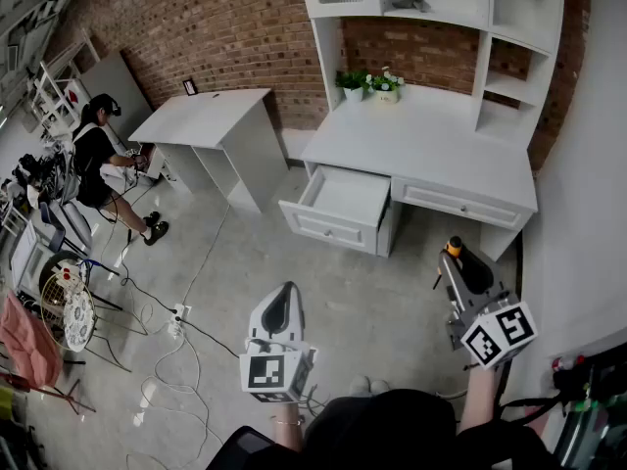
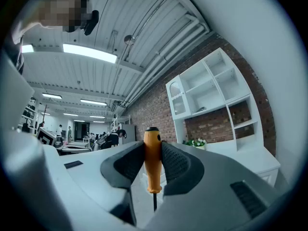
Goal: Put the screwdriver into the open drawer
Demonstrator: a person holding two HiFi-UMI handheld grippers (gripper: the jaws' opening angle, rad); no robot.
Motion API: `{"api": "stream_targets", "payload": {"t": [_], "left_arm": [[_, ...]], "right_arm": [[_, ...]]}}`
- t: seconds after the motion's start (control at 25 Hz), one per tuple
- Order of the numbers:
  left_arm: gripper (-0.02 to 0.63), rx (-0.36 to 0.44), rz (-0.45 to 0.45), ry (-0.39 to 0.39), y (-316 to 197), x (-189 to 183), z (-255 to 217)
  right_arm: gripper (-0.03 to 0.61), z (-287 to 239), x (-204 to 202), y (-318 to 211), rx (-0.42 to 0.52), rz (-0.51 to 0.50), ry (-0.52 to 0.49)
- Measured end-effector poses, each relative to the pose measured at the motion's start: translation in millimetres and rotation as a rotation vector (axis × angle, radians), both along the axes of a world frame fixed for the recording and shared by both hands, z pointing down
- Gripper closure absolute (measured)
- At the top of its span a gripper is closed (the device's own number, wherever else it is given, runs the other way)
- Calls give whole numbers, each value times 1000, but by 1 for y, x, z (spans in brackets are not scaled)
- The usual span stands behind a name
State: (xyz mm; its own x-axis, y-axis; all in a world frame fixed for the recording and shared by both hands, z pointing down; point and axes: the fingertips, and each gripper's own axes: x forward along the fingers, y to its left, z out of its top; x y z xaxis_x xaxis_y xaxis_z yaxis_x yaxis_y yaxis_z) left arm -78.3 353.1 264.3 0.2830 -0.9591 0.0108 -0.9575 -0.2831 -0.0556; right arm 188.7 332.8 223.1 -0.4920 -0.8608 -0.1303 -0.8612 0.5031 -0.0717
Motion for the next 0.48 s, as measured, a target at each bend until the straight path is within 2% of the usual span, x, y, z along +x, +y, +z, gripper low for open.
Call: {"api": "stream_targets", "payload": {"t": [0.48], "left_arm": [[606,-7,-9,-9,-2,10,2]], "right_arm": [[465,3,8,-6,-6,-7,0]]}}
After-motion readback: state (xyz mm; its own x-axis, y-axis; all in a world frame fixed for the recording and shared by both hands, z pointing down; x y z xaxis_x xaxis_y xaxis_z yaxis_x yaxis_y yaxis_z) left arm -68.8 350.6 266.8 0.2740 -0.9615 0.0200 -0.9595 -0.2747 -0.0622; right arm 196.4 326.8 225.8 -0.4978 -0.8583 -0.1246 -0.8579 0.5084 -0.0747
